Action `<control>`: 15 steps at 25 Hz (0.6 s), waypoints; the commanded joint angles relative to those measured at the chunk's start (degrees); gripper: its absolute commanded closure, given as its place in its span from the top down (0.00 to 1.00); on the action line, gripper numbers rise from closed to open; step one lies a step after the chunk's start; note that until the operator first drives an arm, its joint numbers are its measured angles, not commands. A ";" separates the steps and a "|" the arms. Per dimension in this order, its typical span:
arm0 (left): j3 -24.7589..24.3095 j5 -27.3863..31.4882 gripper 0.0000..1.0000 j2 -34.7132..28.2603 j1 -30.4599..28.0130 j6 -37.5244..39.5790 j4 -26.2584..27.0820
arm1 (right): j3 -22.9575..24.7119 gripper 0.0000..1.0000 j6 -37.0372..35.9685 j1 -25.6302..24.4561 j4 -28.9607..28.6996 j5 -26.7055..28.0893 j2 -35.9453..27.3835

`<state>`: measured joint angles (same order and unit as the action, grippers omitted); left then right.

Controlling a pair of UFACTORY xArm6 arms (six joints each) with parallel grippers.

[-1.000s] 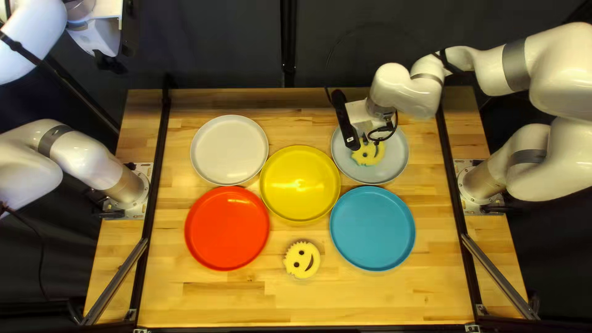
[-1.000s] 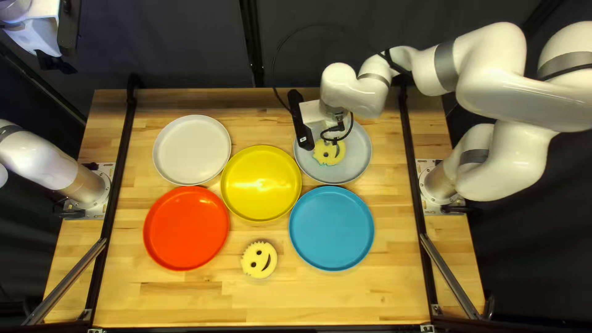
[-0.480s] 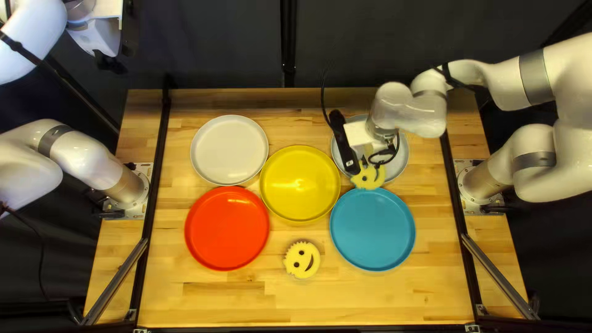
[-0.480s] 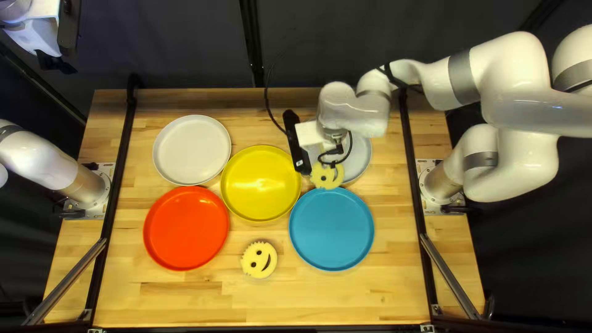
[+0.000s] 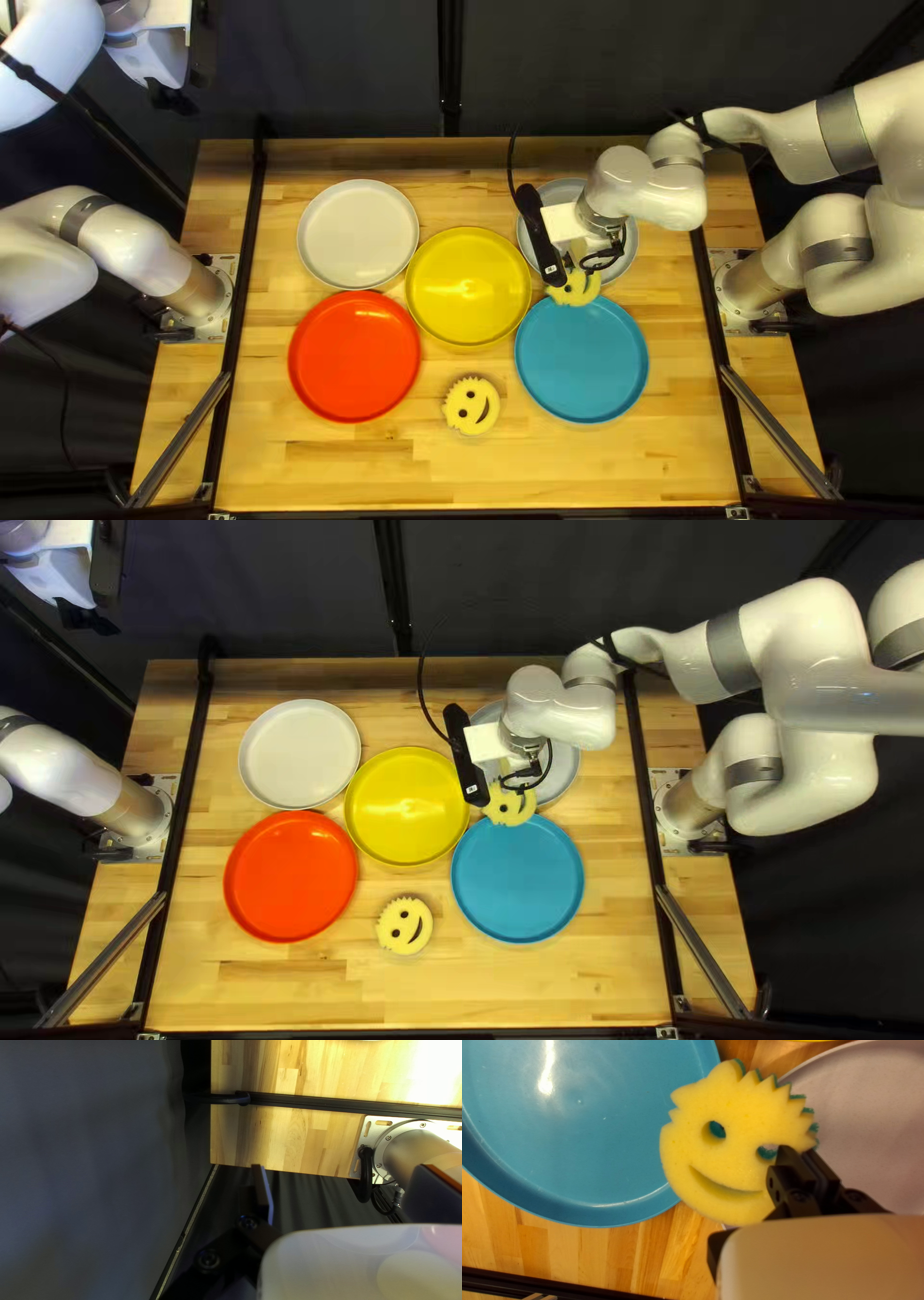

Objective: Pick up sponge and scrub the plate

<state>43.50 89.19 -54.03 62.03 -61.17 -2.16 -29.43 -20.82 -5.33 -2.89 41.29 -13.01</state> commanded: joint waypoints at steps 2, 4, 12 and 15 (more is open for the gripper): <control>0.00 0.00 1.00 0.00 0.00 0.00 0.00 | 0.00 0.00 0.00 0.00 0.00 0.00 0.00; 0.00 0.00 1.00 0.00 0.00 0.00 0.00 | 0.22 0.00 0.79 0.62 0.60 -0.05 -0.21; 0.00 0.00 1.00 0.00 0.00 0.00 0.00 | -1.04 0.00 8.19 7.12 2.81 -0.55 1.71; 0.00 0.00 1.00 0.00 0.00 0.00 0.00 | -0.71 0.00 10.56 9.63 3.53 -1.53 2.38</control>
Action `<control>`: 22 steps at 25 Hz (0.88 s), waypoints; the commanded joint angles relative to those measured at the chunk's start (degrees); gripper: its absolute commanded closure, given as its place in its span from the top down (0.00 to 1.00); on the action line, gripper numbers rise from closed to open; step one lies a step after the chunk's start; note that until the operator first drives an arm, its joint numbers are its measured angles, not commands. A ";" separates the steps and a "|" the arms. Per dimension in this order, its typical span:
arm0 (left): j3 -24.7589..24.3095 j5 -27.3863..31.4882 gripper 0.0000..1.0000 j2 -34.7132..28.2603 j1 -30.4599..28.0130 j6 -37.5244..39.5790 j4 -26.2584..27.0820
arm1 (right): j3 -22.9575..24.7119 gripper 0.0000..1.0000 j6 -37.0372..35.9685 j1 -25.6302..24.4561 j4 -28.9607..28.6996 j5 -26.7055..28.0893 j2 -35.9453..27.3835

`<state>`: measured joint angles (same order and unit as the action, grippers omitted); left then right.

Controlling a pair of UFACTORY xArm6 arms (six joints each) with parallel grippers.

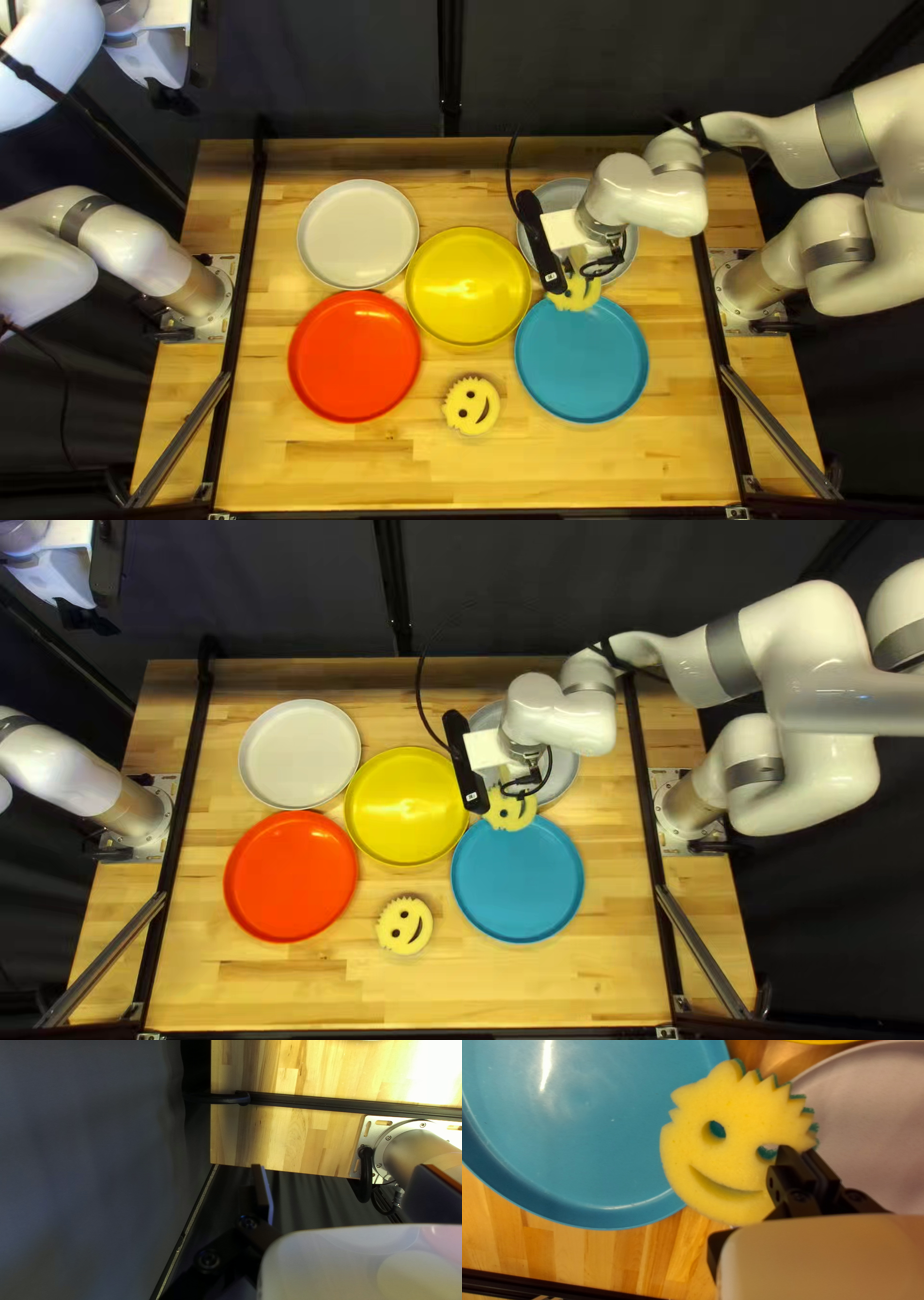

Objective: Pick up sponge and scrub the plate

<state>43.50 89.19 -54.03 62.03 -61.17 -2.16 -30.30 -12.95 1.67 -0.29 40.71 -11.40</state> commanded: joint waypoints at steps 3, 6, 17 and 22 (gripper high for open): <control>0.00 0.00 1.00 0.00 0.00 0.00 0.00 | 1.31 0.00 4.65 4.71 1.62 -2.28 0.81; 0.00 0.00 1.00 0.00 0.00 0.00 0.00 | 2.50 0.00 6.04 5.97 2.43 -3.39 0.59; 0.00 0.00 1.00 0.00 0.00 0.00 0.00 | 7.90 0.00 8.82 9.01 4.78 -7.00 -1.80; 0.00 0.00 1.00 0.00 0.00 0.00 0.00 | 9.55 0.00 11.14 11.38 4.83 -7.14 -3.25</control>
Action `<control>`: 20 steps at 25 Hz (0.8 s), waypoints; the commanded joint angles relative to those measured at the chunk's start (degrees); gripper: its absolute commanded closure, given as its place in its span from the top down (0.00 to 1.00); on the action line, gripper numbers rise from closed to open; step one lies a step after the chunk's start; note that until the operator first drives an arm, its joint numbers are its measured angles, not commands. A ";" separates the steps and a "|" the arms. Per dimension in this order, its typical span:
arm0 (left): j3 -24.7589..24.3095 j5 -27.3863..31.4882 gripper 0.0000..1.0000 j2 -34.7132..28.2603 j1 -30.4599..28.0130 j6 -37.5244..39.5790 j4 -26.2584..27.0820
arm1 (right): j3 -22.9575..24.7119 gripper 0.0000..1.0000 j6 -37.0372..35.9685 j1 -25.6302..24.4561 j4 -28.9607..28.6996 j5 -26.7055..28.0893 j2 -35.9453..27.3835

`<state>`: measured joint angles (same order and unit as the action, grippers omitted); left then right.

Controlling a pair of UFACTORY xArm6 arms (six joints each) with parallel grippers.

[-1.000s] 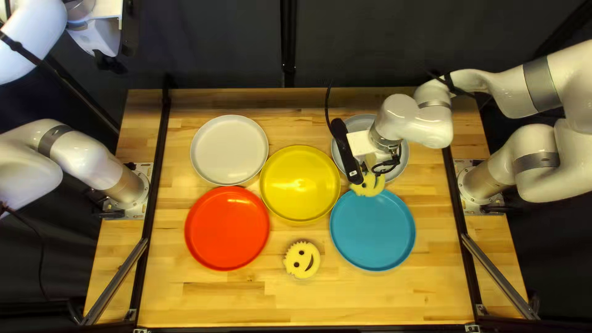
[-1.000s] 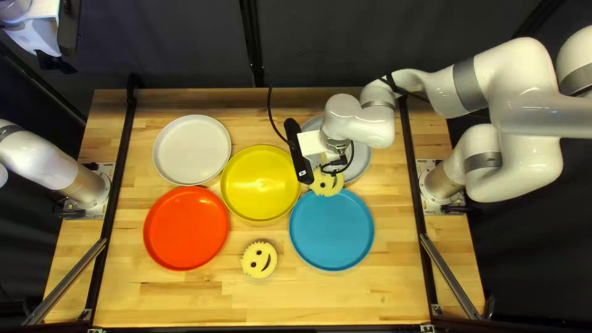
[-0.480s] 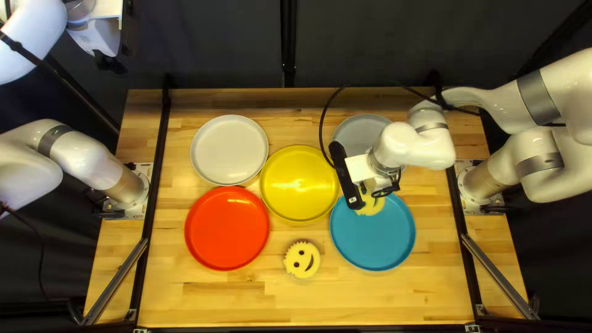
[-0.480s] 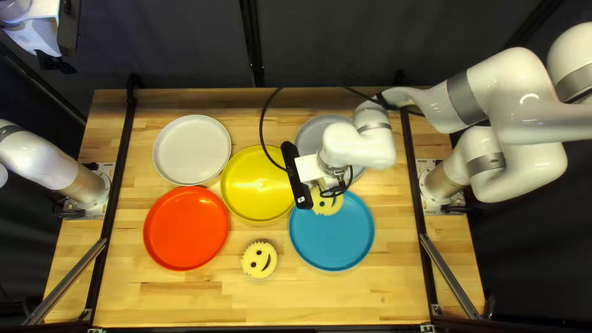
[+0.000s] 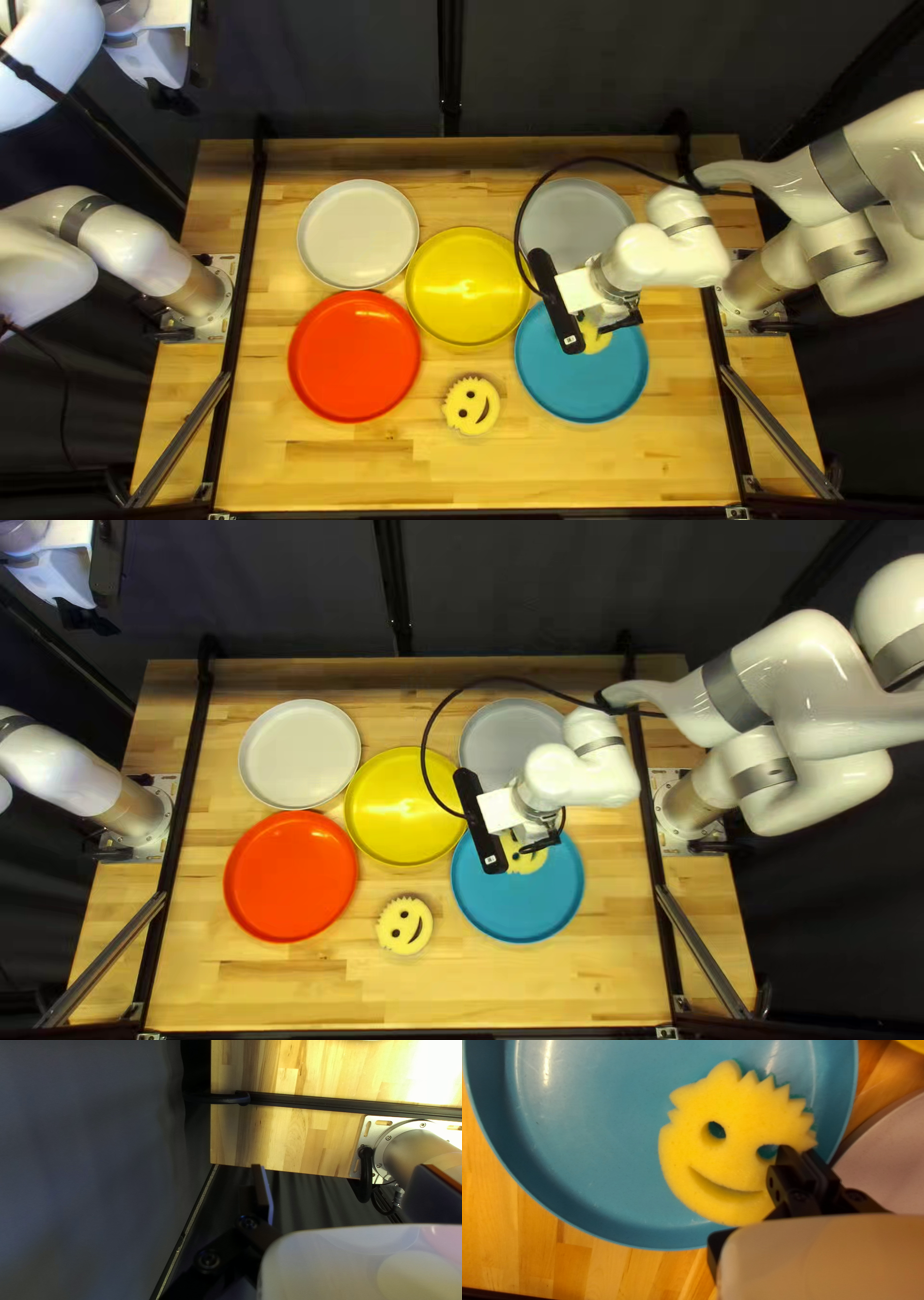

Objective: Pick up sponge and scrub the plate

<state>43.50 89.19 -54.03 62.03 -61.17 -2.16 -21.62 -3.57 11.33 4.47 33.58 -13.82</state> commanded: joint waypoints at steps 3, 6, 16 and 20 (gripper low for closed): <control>0.00 0.00 1.00 0.00 0.00 0.00 0.00 | 0.66 0.00 6.53 5.95 0.98 1.22 -1.52; 0.00 0.00 1.00 0.00 0.00 0.00 0.00 | -0.06 0.00 10.29 9.39 1.94 1.95 -1.08; 0.00 0.00 1.00 0.00 0.00 0.00 0.00 | -2.12 0.00 14.67 14.21 3.15 1.77 2.00; 0.00 0.00 1.00 0.00 0.00 0.00 0.00 | 0.11 0.00 11.01 10.79 2.40 1.26 0.13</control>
<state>43.50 89.19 -54.03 62.03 -61.17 -2.16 -22.93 9.75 24.24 7.40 35.29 -12.44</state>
